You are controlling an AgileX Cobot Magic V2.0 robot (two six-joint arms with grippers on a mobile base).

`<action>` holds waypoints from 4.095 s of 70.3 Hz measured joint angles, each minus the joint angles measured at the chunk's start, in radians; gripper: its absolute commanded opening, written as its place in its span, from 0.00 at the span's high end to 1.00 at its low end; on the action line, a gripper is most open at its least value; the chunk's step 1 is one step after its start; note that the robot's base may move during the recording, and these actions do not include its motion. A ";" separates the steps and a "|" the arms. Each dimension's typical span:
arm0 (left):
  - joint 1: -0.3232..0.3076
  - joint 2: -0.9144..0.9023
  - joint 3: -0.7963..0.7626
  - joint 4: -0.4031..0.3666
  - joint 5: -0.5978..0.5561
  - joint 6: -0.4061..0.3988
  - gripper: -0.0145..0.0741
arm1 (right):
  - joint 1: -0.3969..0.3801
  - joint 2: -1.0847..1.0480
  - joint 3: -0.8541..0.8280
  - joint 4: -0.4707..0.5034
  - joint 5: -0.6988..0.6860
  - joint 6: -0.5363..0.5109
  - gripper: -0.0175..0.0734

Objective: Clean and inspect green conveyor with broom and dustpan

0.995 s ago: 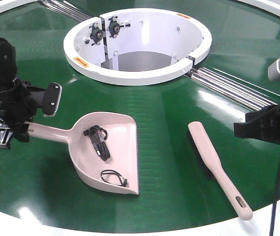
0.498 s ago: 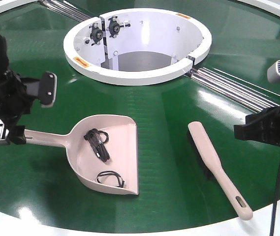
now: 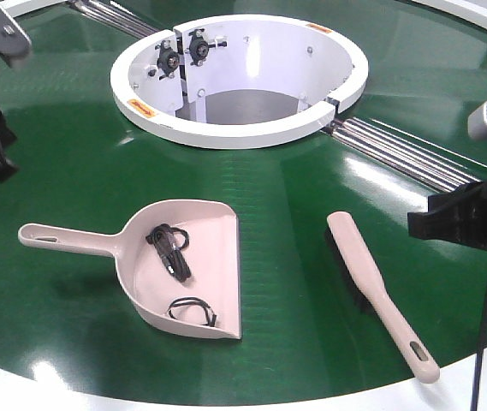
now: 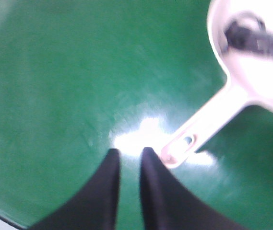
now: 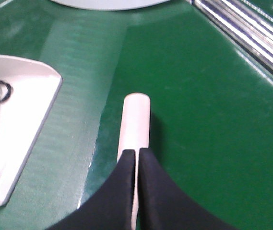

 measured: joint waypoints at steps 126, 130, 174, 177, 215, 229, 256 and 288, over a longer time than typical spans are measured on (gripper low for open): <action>0.028 -1.000 1.199 -0.290 -0.953 -0.344 0.84 | 0.000 -0.341 0.502 0.000 -0.482 -0.063 0.81; 0.053 -1.024 1.213 -0.243 -0.953 -0.411 0.84 | 0.000 -0.341 0.502 0.000 -0.482 -0.063 0.81; 0.223 -1.452 1.525 -0.168 -0.906 -0.456 0.84 | 0.000 -0.341 0.502 0.000 -0.480 -0.063 0.81; 0.223 -1.452 1.525 -0.165 -0.903 -0.456 0.84 | 0.000 -0.341 0.502 0.000 -0.481 -0.063 0.81; 0.223 -1.452 1.525 -0.162 -0.901 -0.456 0.84 | 0.000 -0.341 0.502 0.000 -0.481 -0.063 0.81; 0.223 -1.452 1.525 -0.162 -0.901 -0.456 0.84 | 0.000 -0.346 0.502 0.000 -0.480 -0.063 0.81; 0.223 -1.452 1.525 -0.162 -0.901 -0.456 0.84 | 0.000 -0.568 0.514 0.000 -0.387 -0.169 0.81; 0.224 -1.452 1.525 -0.162 -0.901 -0.456 0.84 | -0.155 -0.969 0.862 0.078 -0.614 -0.129 0.81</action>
